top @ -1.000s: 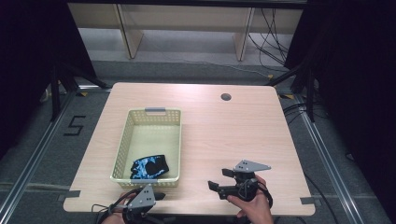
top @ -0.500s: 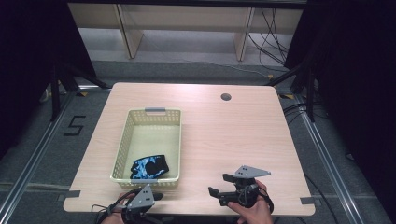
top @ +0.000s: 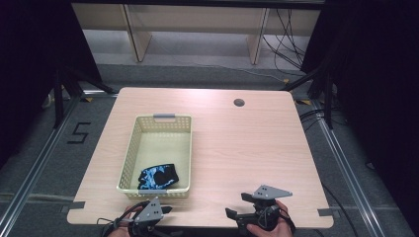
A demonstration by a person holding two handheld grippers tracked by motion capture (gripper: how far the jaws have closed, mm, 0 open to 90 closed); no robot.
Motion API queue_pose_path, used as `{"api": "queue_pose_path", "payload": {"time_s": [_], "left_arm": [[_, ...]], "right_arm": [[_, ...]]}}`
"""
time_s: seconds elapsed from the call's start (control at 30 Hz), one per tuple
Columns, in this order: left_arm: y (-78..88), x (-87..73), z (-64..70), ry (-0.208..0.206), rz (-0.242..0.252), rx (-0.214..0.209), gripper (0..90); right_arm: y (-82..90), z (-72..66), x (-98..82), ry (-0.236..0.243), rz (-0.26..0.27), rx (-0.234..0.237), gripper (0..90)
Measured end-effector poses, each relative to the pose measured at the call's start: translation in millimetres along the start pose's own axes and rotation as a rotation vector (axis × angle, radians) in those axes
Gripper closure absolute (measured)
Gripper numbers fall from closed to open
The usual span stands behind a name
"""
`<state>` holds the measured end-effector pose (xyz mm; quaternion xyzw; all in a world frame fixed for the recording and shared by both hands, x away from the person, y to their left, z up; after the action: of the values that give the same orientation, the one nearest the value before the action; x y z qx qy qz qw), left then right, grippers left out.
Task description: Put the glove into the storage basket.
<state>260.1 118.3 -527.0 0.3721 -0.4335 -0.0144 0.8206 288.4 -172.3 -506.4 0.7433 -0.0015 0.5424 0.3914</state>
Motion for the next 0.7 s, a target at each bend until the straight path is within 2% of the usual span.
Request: {"api": "queue_pose_path", "payload": {"time_s": [0.03, 0.07, 0.1, 0.17, 0.2, 0.23, 0.27, 0.33, 0.37, 0.4, 0.43, 0.47, 0.5, 0.53, 0.57, 0.6, 0.63, 0.67, 0.7], "left_arm": [[0.1, -0.5, 0.3, 0.001, -0.001, -0.003, 17.7], [-0.2, -0.7, 1.2, 0.010, 0.008, -0.006, 17.7], [0.3, -0.8, 0.2, -0.001, 0.001, -0.002, 17.7], [0.4, -1.7, 0.0, 0.002, -0.001, 0.002, 17.7], [-0.1, -2.3, 1.0, 0.014, 0.004, -0.004, 17.7], [-0.3, -2.9, 1.1, 0.015, 0.003, -0.010, 17.7], [0.6, -3.6, -1.4, -0.008, -0.025, 0.006, 17.7], [0.5, -3.9, -0.8, -0.005, -0.020, 0.004, 17.7], [0.6, -4.8, -0.2, -0.006, -0.018, 0.007, 17.7], [0.3, -4.4, -1.1, -0.029, -0.017, 0.001, 17.7], [0.4, -5.1, -0.7, -0.020, -0.022, 0.002, 17.7], [0.4, -5.1, -0.7, -0.020, -0.022, 0.002, 17.7], [0.3, -5.0, -2.9, -0.041, -0.033, 0.011, 17.8], [0.3, -5.0, -2.9, -0.041, -0.033, 0.011, 17.8], [-0.6, -6.2, -1.5, -0.003, -0.026, 0.011, 17.8], [-0.6, -6.2, -1.5, -0.003, -0.026, 0.011, 17.8], [-0.7, -6.3, -1.6, -0.003, -0.029, 0.012, 17.8], [-0.6, -6.3, -1.5, -0.006, -0.030, 0.012, 17.8], [-0.3, -6.4, -2.3, -0.018, -0.040, 0.016, 17.8]], "right_arm": [[3.3, -1.3, -5.3, 0.008, -0.029, -0.024, 17.6], [2.9, -2.0, -6.7, 0.010, -0.020, -0.025, 17.5], [4.2, -3.2, -8.9, 0.011, -0.027, -0.015, 17.5], [7.2, -6.1, -11.7, -0.002, -0.043, -0.024, 17.5], [7.5, -8.6, -12.6, -0.025, -0.032, -0.022, 17.4], [10.0, -9.5, -14.4, -0.027, -0.055, -0.027, 17.4], [9.4, -6.4, -15.4, 0.024, -0.036, -0.027, 17.3], [9.4, -6.6, -17.2, 0.016, -0.040, -0.028, 17.2], [11.5, -6.6, -19.6, 0.030, -0.048, -0.044, 17.2], [10.9, -6.5, -20.7, 0.038, -0.044, -0.029, 17.2], [11.8, -8.7, -22.2, 0.009, -0.052, -0.043, 17.2], [11.8, -8.7, -22.2, 0.009, -0.052, -0.043, 17.2], [12.8, -10.1, -24.2, 0.010, -0.066, -0.045, 17.2], [13.7, -10.5, -24.9, 0.013, -0.080, -0.044, 17.1], [13.3, -8.4, -25.6, 0.044, -0.076, -0.050, 17.1], [13.4, -9.2, -26.0, 0.040, -0.082, -0.047, 17.1], [13.5, -12.4, -26.2, 0.009, -0.086, -0.039, 17.1], [12.9, -9.3, -26.4, 0.042, -0.079, -0.039, 17.1], [12.9, -9.1, -26.6, 0.043, -0.080, -0.040, 17.0]]}}
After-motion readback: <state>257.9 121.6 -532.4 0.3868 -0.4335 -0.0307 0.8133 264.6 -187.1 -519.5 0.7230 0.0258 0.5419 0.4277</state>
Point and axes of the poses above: each handheld gripper's, and its own axes: y roughly backward along the jaws, x roughly out of its top, z roughly to its right, the point moved 4 cm from there along -y, roughly forward along the jaws, and after that the axes turned 15 degrees about y, right-handed, at the moved point
